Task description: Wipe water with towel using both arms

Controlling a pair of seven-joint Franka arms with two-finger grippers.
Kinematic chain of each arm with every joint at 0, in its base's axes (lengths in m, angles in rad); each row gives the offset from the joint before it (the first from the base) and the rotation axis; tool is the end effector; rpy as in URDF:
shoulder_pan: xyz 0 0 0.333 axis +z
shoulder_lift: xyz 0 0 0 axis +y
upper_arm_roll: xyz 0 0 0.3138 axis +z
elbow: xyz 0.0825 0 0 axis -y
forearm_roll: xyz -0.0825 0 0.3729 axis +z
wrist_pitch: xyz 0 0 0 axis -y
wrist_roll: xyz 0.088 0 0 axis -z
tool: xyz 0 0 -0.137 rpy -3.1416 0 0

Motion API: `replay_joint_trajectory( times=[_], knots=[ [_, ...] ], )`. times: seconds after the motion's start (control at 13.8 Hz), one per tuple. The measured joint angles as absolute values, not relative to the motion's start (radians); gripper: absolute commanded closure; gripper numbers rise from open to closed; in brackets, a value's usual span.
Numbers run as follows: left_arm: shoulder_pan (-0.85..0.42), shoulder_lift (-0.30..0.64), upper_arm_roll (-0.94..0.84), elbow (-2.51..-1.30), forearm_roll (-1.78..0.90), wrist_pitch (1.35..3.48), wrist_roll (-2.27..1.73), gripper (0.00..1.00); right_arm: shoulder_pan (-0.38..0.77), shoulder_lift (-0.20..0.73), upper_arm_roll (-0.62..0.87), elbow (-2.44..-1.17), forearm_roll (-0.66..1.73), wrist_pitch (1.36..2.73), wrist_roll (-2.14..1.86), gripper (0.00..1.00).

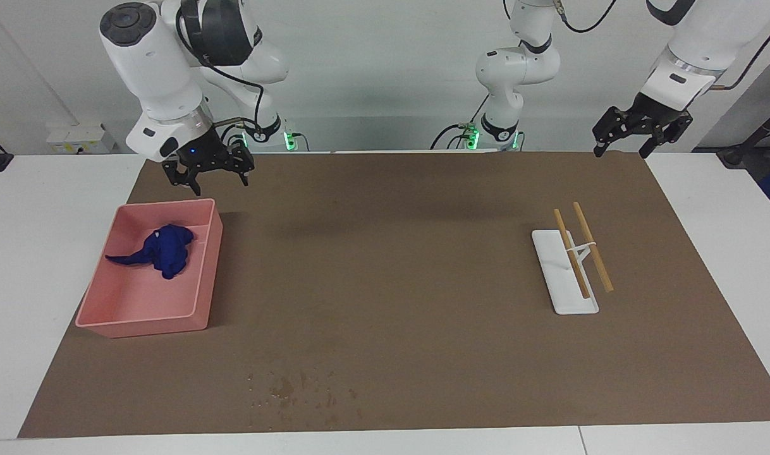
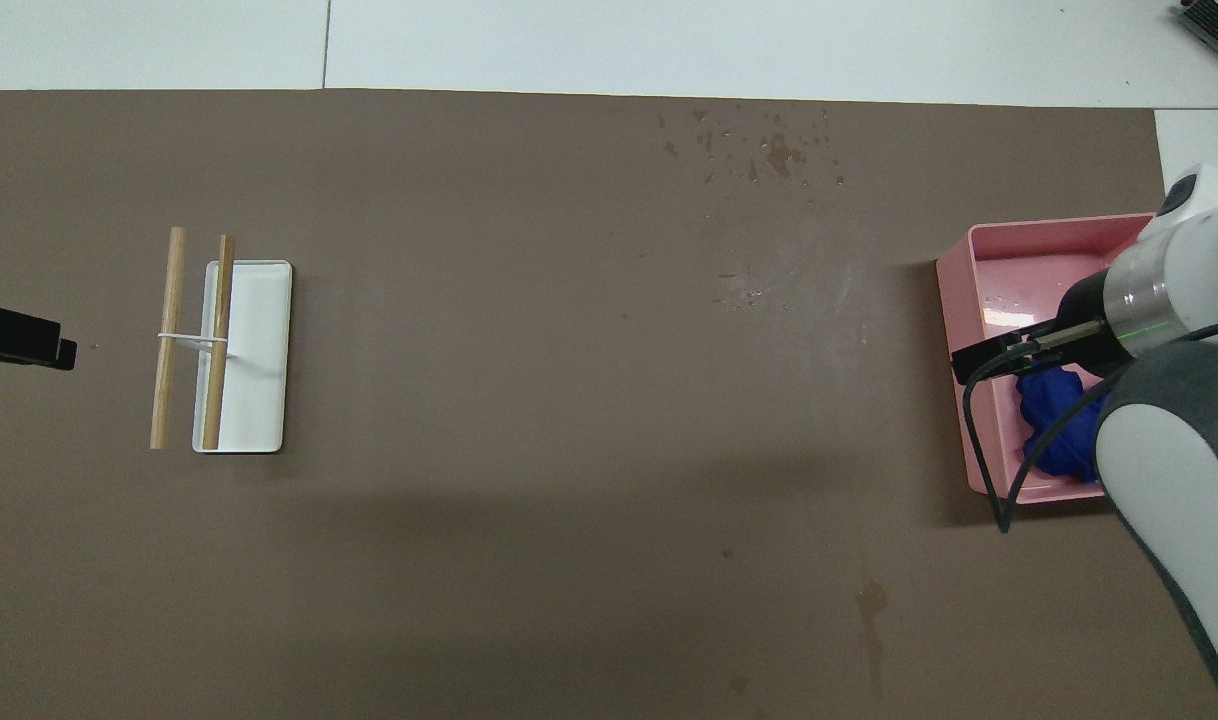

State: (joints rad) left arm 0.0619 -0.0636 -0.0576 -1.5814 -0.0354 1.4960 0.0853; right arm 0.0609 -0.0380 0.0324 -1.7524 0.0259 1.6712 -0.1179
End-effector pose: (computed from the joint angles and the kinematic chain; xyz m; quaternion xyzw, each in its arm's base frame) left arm 0.5154 -0.0038 0.6147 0.9990 -0.0415 -0.0102 0.0163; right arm 0.5307 0.0532 0.5373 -0.9943 -0.1038 0.0215 0.0125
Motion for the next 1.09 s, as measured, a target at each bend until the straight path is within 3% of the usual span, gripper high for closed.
replay_joint_trajectory(
  times=[1.09],
  knots=[
    [0.062, -0.064, -0.058, -1.581, -0.035, 1.496, 0.085, 0.0, 0.063, 0.015, 0.032, -1.696, 0.02, 1.662, -0.118, 0.0]
  ],
)
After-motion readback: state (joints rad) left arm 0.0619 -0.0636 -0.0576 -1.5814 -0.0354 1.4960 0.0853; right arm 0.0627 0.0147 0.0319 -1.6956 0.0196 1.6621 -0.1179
